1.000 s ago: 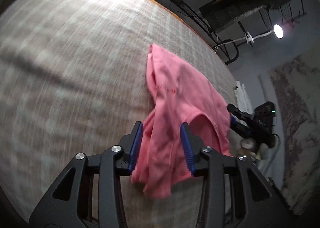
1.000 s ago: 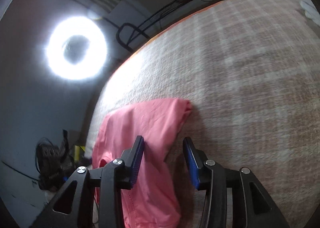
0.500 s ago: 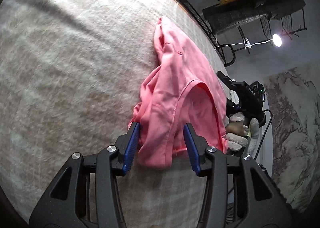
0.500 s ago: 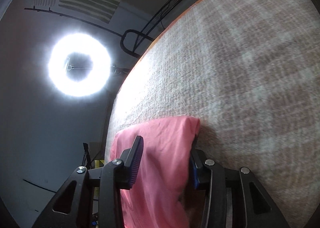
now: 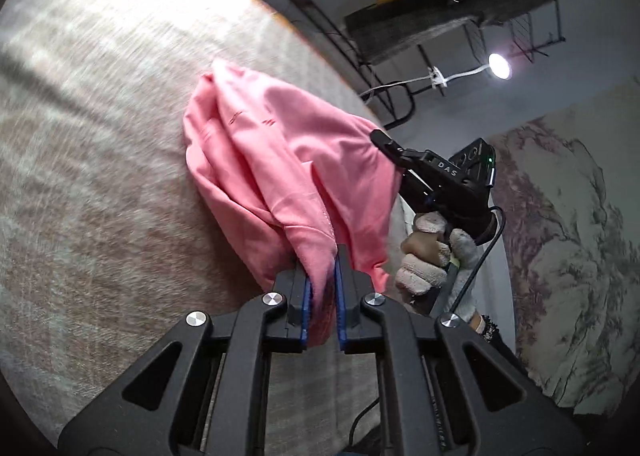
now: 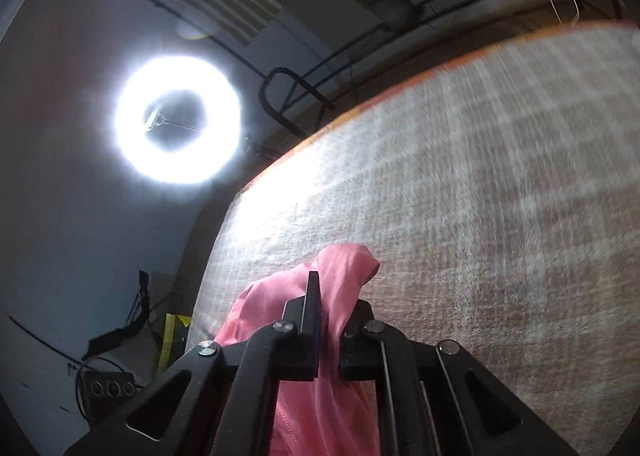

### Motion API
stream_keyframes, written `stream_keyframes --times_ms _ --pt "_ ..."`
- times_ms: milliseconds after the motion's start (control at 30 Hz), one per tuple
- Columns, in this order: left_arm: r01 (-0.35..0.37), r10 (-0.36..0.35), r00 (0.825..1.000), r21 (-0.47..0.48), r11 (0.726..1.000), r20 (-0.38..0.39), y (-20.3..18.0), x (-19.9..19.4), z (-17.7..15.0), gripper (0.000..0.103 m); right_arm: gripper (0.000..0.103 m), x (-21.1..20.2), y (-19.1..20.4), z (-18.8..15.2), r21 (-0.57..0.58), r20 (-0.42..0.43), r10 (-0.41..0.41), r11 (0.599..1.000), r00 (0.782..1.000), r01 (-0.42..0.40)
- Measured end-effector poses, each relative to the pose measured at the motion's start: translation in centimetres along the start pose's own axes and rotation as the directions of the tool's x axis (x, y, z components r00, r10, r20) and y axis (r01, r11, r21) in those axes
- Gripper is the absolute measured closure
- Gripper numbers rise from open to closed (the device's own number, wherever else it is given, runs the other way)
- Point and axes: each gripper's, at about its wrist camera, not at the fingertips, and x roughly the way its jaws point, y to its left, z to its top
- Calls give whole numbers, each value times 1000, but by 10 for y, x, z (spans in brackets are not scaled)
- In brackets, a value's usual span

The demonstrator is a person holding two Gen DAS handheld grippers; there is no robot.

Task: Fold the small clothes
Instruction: 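Regrip the folded shirt with both grippers and lift it off the bed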

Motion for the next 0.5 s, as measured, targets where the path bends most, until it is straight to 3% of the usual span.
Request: stream_keyframes --times_ms 100,200,233,367,467,500 --pt "-94 94 996 65 993 0 -1 5 1 95 100 -7 12 2 -50 -1 -24 998 1000 24" --pt "-206 207 978 38 978 -16 22 15 4 95 100 -4 11 -1 -63 -13 -72 995 997 71" --pt "-206 206 978 -11 978 -25 33 15 3 95 100 1 3 -2 -47 -23 -80 996 997 79" --pt "-247 246 969 -61 967 -23 46 7 -1 64 99 1 -16 -6 -18 -41 -109 994 993 108" --pt "-266 269 963 -89 960 19 52 -5 -4 58 89 1 -29 -3 7 -45 -94 996 995 94" --pt "-251 255 967 -117 961 23 58 -5 -5 58 73 1 -35 -2 21 -48 -97 995 994 98"
